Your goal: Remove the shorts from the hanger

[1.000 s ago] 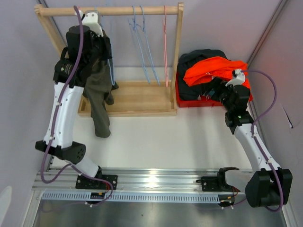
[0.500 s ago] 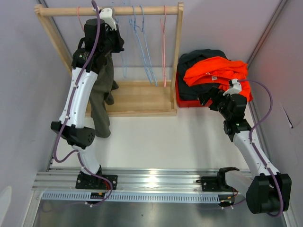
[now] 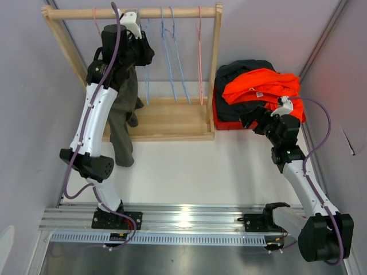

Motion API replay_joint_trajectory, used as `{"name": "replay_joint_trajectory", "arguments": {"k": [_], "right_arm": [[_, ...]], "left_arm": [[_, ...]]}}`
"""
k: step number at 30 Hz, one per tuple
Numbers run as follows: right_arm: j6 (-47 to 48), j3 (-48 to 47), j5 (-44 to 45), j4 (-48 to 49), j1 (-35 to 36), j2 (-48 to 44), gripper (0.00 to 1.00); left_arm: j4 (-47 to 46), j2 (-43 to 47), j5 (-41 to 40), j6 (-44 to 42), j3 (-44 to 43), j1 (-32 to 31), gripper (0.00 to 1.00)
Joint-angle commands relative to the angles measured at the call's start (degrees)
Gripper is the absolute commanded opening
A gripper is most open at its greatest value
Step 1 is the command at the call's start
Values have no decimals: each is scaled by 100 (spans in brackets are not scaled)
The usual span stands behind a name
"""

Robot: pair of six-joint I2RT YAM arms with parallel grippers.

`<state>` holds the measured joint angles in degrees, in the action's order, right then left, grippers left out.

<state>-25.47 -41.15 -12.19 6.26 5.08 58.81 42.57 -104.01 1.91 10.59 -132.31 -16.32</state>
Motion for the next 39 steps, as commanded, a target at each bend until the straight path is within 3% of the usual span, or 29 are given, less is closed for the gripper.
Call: {"name": "replay_joint_trajectory", "arguments": {"k": [1,6,11,14,17,19,22,29,30,37,38,39], "right_arm": [[43,-25,-56,103,19,-194,100],[69,-34,-65,-11,37,-308,99],[87,1,-38,-90,37,-387,99],[60,10,-56,-108,54,-423,99],[60,28,-56,-160,81,-510,99],[104,45,-65,-213,98,-563,99],[148,63,-38,-283,107,-624,100],[69,116,-65,-213,195,-607,99],[86,116,-47,-222,221,-607,99],[183,194,76,-240,265,-572,99],[183,212,67,-231,265,-555,99],[183,221,58,-196,274,-537,100]], "left_arm": [[-143,565,178,75,-58,41,31],[-38,1136,450,171,21,32,35],[190,1891,512,198,162,32,51],[401,2234,39,5,241,32,53],[472,2472,-997,-320,556,41,57],[437,2640,-1533,-504,880,102,67],[446,2666,-1895,-663,1022,260,73],[94,2447,-1634,-558,1436,787,93],[33,2403,-1554,-523,1454,901,99],[41,1902,-1158,-409,1191,1201,98],[50,1780,-1158,-400,1147,1227,93],[94,1726,-1106,-374,1033,1262,81]]}}
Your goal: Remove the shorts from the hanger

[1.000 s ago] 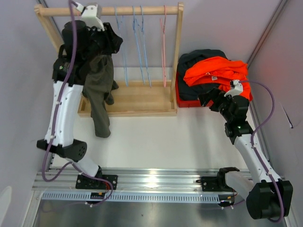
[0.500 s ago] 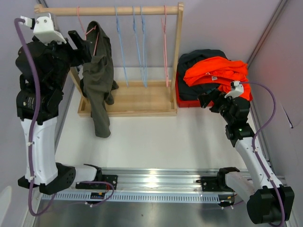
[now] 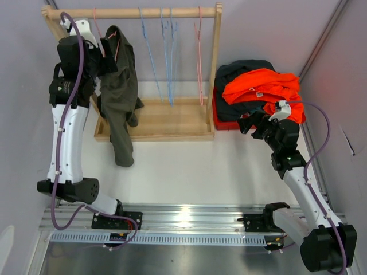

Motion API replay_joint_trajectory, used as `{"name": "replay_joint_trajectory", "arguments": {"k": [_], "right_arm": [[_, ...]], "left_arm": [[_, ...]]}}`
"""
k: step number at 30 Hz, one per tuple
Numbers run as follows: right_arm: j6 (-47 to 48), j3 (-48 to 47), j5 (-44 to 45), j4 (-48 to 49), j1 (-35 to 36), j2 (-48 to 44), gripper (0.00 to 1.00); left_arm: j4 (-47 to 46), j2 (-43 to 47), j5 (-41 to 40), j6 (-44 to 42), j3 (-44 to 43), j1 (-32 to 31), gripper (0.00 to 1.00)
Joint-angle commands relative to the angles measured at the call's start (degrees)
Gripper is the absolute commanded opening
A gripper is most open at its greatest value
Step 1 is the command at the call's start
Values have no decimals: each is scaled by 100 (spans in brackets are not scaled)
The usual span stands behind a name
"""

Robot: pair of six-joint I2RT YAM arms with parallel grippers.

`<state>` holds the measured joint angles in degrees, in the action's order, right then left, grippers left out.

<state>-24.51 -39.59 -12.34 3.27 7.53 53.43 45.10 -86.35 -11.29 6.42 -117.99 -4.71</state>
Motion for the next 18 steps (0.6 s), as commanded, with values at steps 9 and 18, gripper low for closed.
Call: {"name": "replay_joint_trajectory", "arguments": {"k": [9,18], "right_arm": [[113,83,74,183,47,133,99],[166,48,91,139,47,150,99]], "left_arm": [[-125,-514,364,114,-706,242,71],[192,-1094,514,123,-1533,269,40]]}}
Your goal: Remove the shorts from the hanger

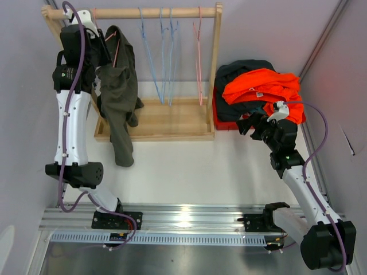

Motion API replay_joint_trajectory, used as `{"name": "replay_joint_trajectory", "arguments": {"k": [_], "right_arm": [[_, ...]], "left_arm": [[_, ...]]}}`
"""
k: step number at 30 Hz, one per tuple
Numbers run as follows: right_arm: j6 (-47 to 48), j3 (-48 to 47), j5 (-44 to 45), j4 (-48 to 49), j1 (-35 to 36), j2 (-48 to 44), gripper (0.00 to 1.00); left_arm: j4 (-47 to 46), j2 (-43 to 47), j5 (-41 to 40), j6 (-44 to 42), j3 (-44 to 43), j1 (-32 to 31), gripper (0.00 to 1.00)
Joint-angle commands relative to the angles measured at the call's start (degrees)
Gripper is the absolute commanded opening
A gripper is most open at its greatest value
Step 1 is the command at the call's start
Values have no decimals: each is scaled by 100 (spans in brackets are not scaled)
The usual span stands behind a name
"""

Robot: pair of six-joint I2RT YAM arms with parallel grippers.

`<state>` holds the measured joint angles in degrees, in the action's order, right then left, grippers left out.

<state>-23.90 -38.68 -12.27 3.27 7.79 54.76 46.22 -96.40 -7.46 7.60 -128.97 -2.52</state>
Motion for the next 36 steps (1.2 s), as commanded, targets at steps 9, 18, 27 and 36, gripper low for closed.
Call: {"name": "replay_joint_trajectory", "arguments": {"k": [9,18,27,36], "right_arm": [[87,-70,41,130,-32,-18,99],[61,35,-47,209,-6,-159,99],[78,123,-188,315,64,-458,99],[8,132,-398,315,310,-985,99]], "left_arm": [[54,-89,87,-30,-506,59,0],[151,-195,561,23,-1403,59,0],[-60,323,1194,5,-1087,59,0],[-517,2203,1678,-47,1493,59,0]]}}
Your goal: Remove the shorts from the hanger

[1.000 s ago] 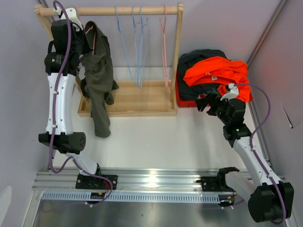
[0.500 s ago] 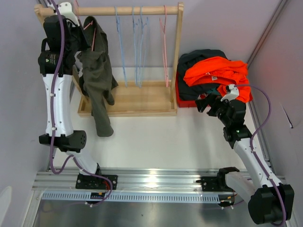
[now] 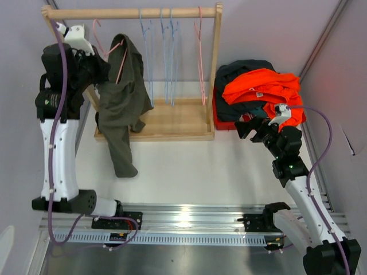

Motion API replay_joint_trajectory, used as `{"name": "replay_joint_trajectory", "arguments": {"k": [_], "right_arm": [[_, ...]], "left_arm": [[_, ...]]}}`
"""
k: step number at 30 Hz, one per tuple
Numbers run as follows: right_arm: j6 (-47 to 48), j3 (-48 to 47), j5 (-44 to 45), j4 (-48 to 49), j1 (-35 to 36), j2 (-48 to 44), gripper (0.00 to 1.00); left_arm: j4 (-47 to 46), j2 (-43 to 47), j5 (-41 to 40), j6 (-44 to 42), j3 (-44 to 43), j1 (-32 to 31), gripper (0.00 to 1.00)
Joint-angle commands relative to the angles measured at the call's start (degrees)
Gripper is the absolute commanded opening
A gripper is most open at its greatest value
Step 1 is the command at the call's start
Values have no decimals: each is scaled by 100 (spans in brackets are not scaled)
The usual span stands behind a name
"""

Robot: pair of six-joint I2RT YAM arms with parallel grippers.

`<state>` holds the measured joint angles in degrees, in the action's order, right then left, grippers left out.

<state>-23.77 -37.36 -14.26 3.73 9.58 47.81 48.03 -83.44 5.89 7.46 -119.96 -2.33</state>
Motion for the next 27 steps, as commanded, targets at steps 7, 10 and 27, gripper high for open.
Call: {"name": "replay_joint_trajectory", "arguments": {"k": [7,10,27], "right_arm": [[179,-139,-823,401,728,-808,99],[197,-429,-1244,226,817,-931,99],[469,-1282,-2309,-1419,1019,-1609,99]], "left_arm": [[-75,2681,1150,-87,2668,39,0],[4,3692,1729,26,3785,31,0],[180,4873,4254,616,4881,-1647,0]]}}
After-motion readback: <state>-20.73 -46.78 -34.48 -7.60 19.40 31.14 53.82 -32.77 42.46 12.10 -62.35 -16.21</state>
